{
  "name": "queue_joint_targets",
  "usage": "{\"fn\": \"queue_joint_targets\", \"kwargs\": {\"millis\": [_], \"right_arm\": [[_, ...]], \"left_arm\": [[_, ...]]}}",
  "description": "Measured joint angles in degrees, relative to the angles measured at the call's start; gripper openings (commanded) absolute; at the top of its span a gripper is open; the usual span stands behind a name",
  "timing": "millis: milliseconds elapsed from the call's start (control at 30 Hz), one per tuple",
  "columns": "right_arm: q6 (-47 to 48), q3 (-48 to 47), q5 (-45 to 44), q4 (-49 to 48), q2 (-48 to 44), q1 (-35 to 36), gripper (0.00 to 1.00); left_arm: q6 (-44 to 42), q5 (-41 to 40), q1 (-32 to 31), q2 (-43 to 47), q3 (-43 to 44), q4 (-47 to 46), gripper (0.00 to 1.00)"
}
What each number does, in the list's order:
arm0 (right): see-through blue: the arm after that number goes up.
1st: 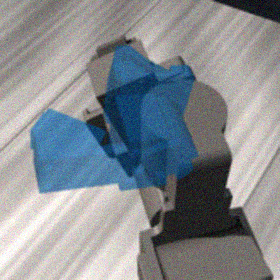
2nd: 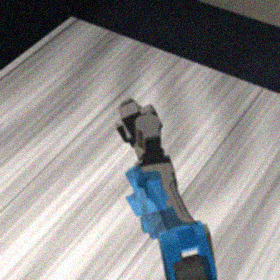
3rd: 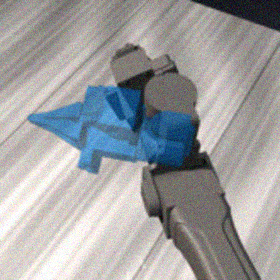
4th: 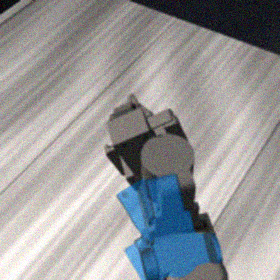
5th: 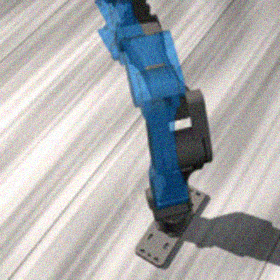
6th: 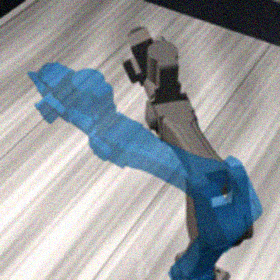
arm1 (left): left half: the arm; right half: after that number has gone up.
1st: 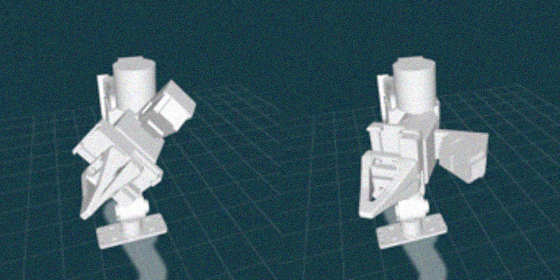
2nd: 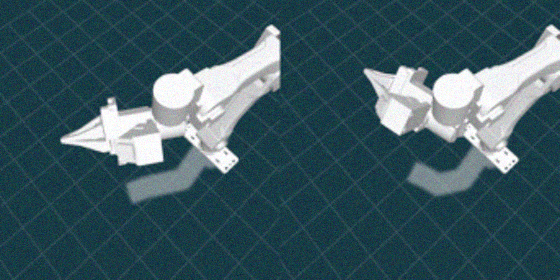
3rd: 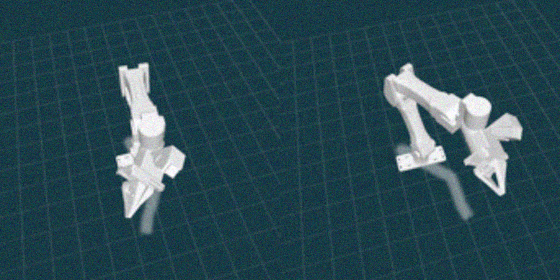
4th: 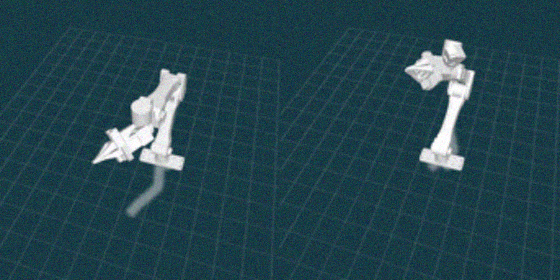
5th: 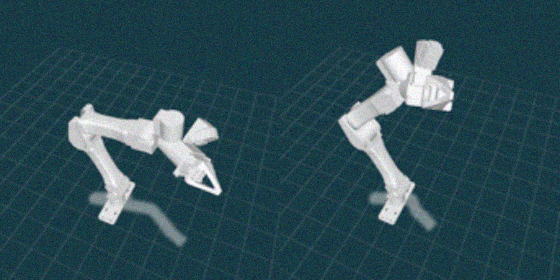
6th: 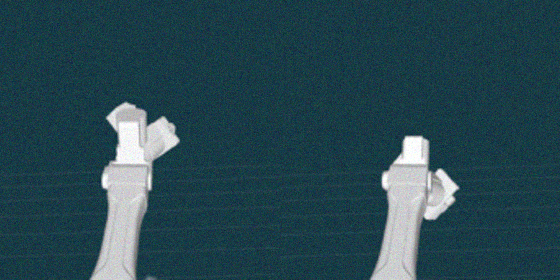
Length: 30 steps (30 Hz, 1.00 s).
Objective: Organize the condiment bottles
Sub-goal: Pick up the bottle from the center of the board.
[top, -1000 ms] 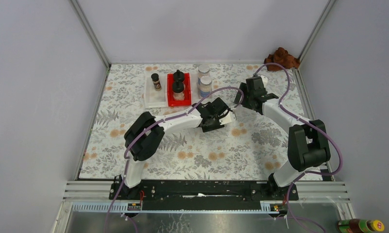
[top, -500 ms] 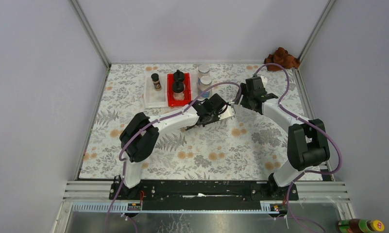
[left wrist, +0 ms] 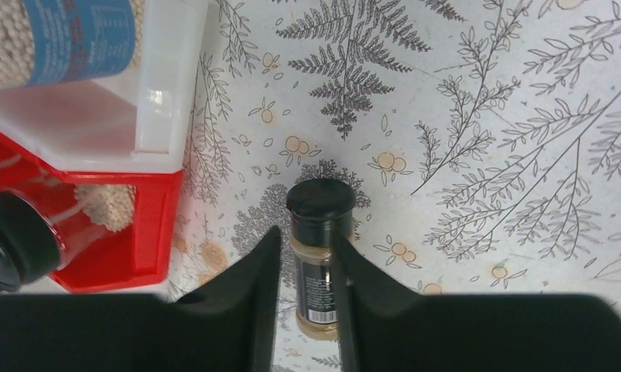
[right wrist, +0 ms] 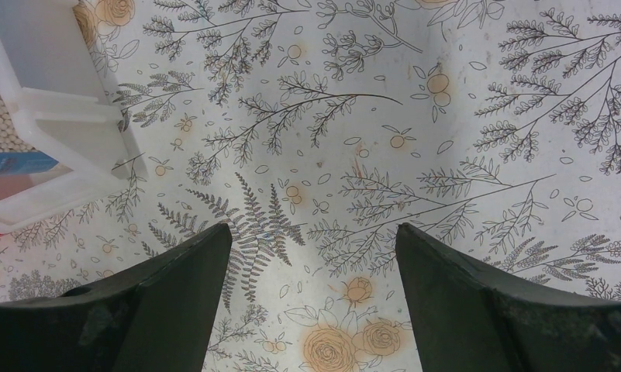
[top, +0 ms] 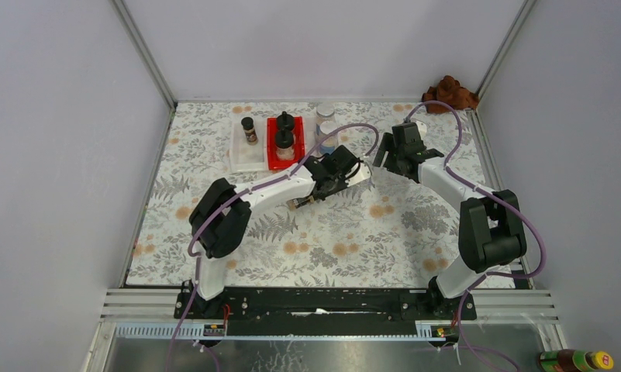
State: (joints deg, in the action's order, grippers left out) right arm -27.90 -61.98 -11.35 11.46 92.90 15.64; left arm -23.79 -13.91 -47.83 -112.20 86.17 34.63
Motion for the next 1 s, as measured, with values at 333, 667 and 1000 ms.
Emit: {"fn": "queue_joint_targets", "kwargs": {"millis": [333,667,1000], "right_arm": [[0.0,0.0,0.04,0.02,0.11,0.0,0.85],[0.0,0.0,0.04,0.02,0.92,0.0,0.85],[0.02,0.0,0.04,-0.02,1.18,0.0,0.85]], "left_arm": [[2.73,7.28,3.17,0.74,2.93,4.02,0.62],[3.65,11.43,4.98,0.74,2.95,6.91,0.61],[4.11,12.31,5.51,-1.14,2.05,7.04,0.62]]}}
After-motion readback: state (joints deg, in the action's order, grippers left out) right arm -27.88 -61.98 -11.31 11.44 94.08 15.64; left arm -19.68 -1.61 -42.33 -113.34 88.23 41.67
